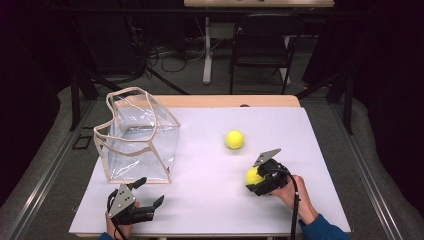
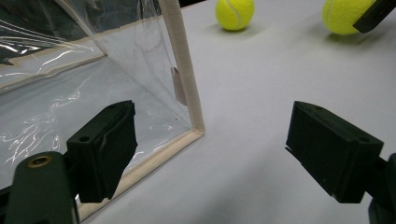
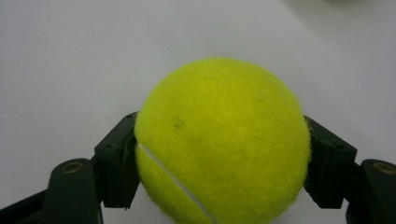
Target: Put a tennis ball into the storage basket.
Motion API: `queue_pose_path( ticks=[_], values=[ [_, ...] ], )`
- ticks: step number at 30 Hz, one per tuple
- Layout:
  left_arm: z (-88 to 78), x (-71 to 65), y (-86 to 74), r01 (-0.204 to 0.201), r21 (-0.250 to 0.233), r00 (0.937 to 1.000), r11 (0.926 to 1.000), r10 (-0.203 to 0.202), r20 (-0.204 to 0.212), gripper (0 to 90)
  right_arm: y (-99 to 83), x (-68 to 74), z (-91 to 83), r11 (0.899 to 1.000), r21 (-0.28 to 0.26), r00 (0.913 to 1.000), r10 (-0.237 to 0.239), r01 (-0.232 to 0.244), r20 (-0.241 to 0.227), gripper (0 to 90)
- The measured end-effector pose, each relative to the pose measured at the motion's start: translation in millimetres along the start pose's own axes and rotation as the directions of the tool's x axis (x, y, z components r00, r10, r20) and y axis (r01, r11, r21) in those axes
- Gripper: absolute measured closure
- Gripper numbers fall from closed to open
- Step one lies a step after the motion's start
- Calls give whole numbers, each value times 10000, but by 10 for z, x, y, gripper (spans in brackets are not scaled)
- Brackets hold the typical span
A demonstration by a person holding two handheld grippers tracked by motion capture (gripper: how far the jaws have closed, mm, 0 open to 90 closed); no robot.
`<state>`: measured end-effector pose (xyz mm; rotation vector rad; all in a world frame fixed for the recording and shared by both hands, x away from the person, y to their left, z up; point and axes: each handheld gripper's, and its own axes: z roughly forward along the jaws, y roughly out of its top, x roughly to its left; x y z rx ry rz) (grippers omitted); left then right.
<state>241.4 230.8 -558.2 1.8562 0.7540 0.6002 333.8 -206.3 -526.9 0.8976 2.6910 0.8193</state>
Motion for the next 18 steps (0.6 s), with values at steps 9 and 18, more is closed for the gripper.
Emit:
queue_pose_path(
  ticks=[9, 18],
  values=[
    [0, -2, 3, -50, 67, 10000, 10000, 50, -72, 161, 30, 54, -58, 9998, -106, 9998, -177, 176, -15, 258],
    [3, -6, 4, -70, 45, 10000, 10000, 70, -13, 161, 63, 106, -101, 9995, -174, 9996, -261, 263, 124, 259]
  ],
)
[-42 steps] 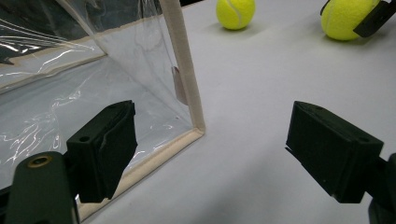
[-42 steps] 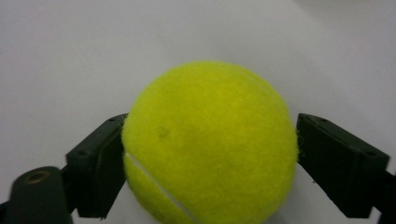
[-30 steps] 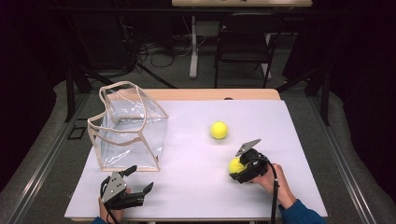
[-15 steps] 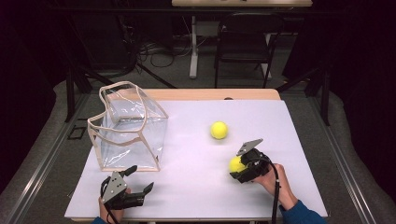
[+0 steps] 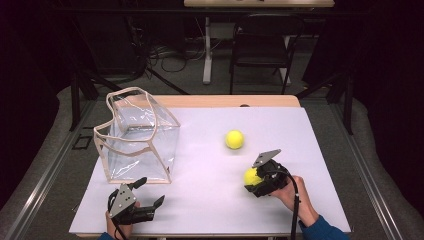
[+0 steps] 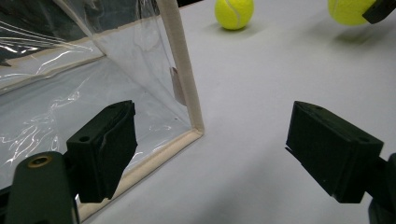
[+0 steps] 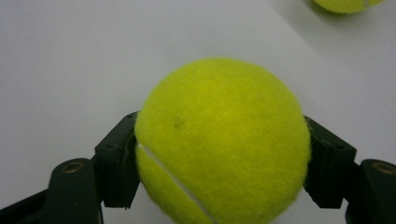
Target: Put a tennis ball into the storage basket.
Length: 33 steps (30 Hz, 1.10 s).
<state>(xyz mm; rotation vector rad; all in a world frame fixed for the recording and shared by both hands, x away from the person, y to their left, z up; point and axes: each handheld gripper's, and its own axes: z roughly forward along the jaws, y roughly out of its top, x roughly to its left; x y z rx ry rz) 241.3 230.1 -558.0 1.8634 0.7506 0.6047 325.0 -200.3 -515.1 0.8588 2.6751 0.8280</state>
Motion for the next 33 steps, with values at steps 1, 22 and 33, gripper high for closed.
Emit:
queue_pose_path(
  ticks=[1, 22, 33],
  values=[
    [-6, 1, -2, 22, -41, 10000, 10000, -22, -22, 161, 12, 11, -8, 10000, -56, 10000, -17, 17, -28, 259],
    [1, 0, -3, 36, 1, 10000, 10000, -37, 29, 161, 188, 98, 32, 9995, -202, 9991, -241, 234, -348, 260],
    [-4, 3, -5, 13, -30, 10000, 10000, -13, 40, 161, 355, 195, 138, 9977, -249, 9959, -653, 638, -633, 260]
  ],
)
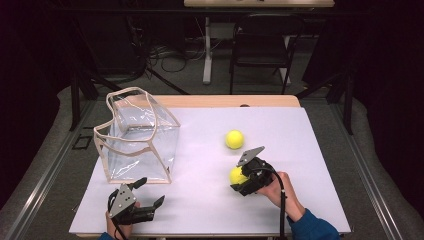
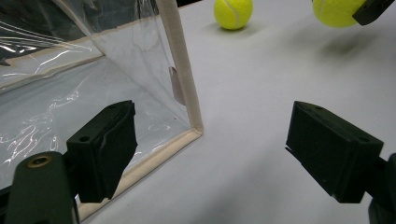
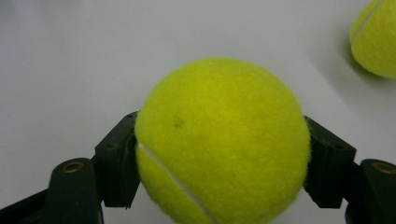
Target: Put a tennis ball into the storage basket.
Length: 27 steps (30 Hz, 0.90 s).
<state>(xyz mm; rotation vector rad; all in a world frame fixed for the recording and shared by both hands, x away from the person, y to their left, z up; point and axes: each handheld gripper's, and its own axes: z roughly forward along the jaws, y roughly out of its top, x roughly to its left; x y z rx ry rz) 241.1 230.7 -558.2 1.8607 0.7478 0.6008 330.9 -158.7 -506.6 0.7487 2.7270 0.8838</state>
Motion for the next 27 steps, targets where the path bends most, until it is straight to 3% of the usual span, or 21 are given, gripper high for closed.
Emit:
queue_pose_path(
  ticks=[16, 27],
  values=[
    [0, 1, 0, 28, -13, 10000, 10000, -28, 9, 161, 341, 31, 21, 9983, -382, 9982, -448, 434, -386, 261],
    [-1, -4, -2, 14, -12, 10000, 10000, -14, 53, 161, 509, 57, 15, 9967, -337, 9959, -754, 738, -489, 260]
  ],
)
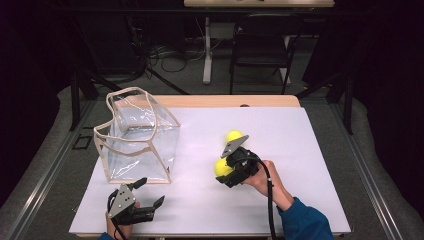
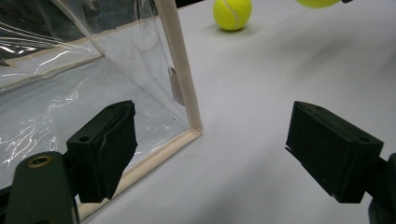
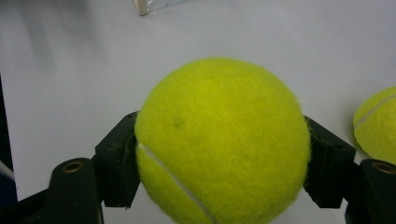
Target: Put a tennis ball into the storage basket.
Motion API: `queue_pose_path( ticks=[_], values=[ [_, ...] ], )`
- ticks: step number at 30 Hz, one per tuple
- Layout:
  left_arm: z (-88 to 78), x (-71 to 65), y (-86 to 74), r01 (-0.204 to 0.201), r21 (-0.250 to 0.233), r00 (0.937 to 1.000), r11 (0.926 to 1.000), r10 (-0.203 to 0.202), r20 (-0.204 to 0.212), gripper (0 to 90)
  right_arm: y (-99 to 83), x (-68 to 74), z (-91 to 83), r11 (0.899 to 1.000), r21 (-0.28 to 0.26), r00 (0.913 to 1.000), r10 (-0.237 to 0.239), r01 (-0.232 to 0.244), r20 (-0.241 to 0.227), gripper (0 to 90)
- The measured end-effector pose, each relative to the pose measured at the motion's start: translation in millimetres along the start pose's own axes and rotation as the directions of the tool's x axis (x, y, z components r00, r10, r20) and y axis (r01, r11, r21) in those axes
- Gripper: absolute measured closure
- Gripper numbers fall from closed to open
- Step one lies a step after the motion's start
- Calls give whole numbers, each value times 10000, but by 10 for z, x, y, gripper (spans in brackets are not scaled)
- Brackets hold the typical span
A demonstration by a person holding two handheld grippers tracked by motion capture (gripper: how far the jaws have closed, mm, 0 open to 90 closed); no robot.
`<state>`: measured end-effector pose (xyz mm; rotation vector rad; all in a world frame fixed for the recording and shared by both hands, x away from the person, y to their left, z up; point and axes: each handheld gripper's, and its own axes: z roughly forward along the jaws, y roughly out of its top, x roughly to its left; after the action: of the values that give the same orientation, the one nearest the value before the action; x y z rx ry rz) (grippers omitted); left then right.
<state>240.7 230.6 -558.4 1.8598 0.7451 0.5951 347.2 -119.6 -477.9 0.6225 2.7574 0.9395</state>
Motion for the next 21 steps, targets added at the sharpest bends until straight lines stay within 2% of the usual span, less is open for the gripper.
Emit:
queue_pose_path(
  ticks=[10, 21],
  values=[
    [-5, 6, -1, -21, 24, 10000, 10000, 21, -37, 161, 151, -50, 68, 9990, 315, 9994, -315, 319, -115, 261],
    [-1, 2, -3, -2, 34, 10000, 10000, 2, -48, 161, 243, -131, 81, 9992, 300, 9996, -276, 278, -59, 261]
  ],
)
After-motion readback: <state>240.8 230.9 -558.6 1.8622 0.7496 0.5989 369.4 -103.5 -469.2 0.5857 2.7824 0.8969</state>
